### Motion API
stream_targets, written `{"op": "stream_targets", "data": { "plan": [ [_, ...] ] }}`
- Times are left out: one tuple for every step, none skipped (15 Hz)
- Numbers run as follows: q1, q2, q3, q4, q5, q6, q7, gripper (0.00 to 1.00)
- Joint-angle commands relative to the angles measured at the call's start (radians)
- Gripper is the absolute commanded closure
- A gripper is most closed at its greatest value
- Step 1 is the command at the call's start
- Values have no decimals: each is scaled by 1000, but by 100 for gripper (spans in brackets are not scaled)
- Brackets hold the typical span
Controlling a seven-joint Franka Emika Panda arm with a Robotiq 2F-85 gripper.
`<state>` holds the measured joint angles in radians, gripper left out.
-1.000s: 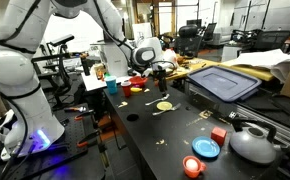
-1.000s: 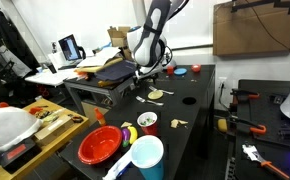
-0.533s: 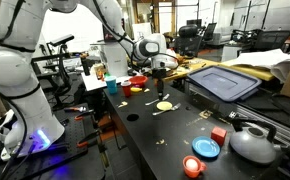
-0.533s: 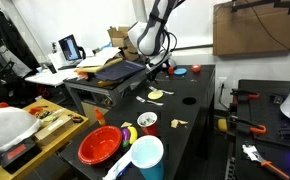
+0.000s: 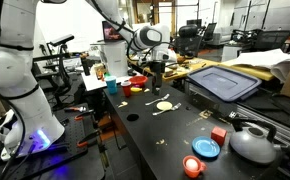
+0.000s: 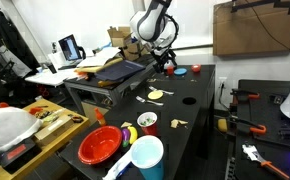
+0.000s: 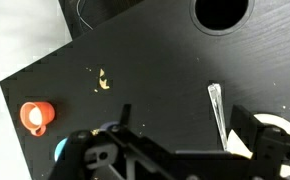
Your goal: Pick up the purple eggplant toy and move it to the left of the table next to the red plate, pick up the yellow banana toy and move it to the left of the table next to the purple eggplant toy
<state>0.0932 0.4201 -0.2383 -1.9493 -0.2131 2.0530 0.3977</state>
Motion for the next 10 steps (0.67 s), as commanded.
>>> {"op": "stream_targets", "data": {
  "plan": [
    [-40, -80, 51, -38, -44, -75, -109, 0],
    [-47, -98, 62, -49, -52, -82, -139, 0],
    [-51, -114, 70, -59, -58, -86, -161, 0],
    [-56, -133, 80, -72, -64, -89, -191, 0],
    [-61, -153, 91, -85, -68, -94, -225, 0],
    [-64, -172, 101, -98, -70, -99, -255, 0],
    [-66, -197, 110, -114, -74, -105, -281, 0],
    [-68, -222, 118, -126, -76, -114, -304, 0],
    [-70, -250, 127, -139, -74, -127, -329, 0],
    [-71, -274, 133, -149, -73, -139, -342, 0]
  ]
}}
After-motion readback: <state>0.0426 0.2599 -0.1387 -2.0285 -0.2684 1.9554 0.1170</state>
